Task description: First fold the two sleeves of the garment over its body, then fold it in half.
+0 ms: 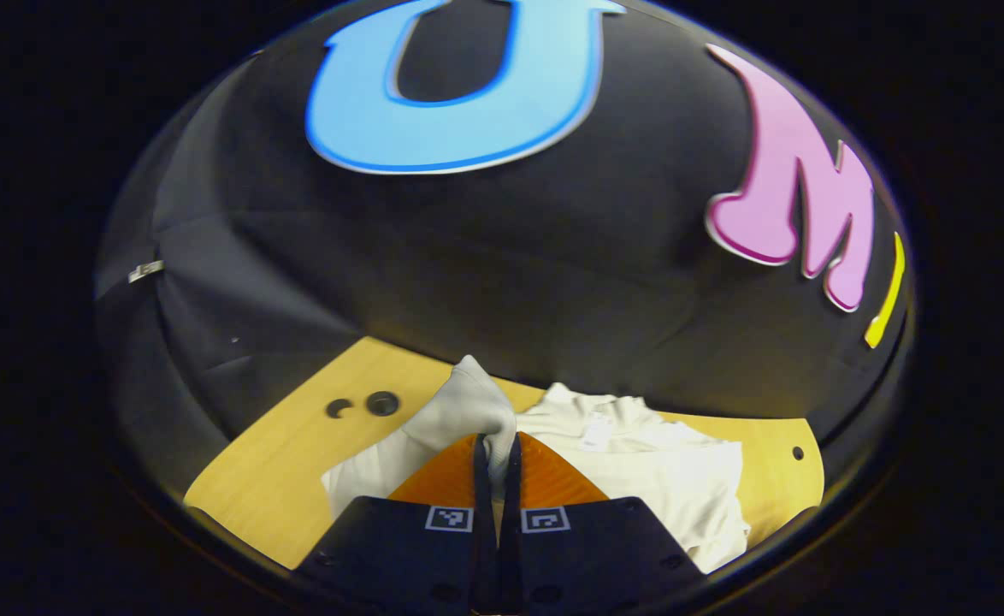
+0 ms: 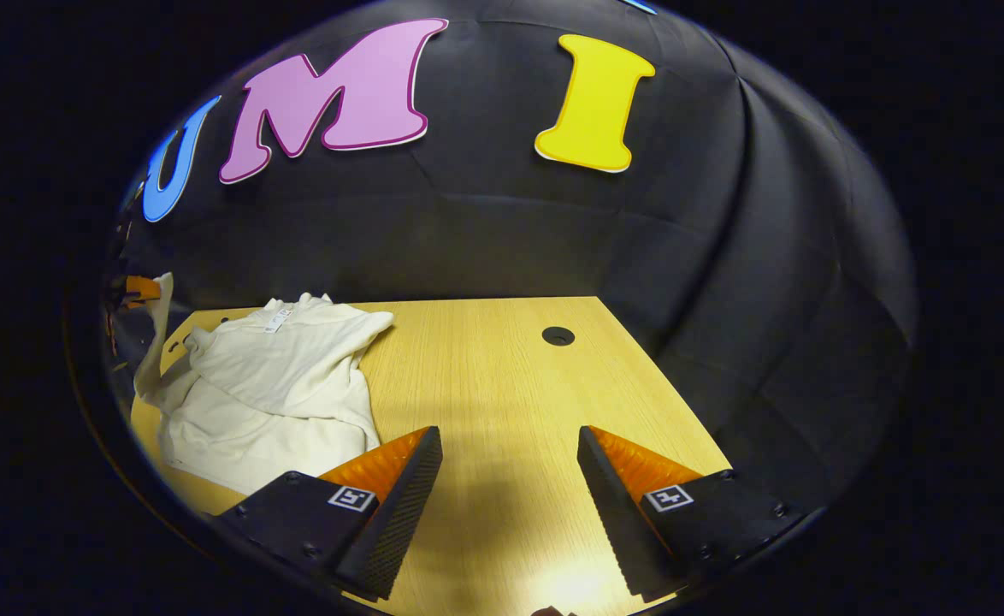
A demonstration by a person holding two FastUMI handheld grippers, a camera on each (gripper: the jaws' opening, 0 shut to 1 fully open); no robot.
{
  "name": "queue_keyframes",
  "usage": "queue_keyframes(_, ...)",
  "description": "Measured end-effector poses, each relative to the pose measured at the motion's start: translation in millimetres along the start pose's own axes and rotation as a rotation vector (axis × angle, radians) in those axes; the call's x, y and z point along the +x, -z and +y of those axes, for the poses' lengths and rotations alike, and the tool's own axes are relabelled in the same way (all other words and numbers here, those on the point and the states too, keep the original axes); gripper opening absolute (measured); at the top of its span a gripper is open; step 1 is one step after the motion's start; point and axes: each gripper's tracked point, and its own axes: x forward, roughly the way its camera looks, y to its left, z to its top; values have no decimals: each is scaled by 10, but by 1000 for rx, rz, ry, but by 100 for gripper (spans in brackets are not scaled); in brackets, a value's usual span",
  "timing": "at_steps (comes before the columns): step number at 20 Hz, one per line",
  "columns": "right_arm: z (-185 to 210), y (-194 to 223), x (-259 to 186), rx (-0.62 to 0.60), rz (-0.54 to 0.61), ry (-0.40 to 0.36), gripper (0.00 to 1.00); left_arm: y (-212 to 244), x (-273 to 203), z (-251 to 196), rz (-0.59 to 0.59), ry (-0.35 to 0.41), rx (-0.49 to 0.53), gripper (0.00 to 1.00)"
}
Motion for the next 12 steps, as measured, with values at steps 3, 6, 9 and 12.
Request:
queue_keyframes(3, -96, 44, -76, 17, -17, 11, 98, 53, 113, -742, 11, 122, 3, 6)
queue_keyframes(6, -149, 84, -132, 29, -28, 14, 98, 182, 131, -1374, 32, 228, 36, 6)
queue_keyframes(9, -168, 152, -156, 50, -17, 11, 98, 384, 157, -1945, 64, 316, 70, 6)
queue_keyframes(12, -110, 173, -176, 68, -18, -11, 98, 608, 180, -2374, 86, 388, 99, 6)
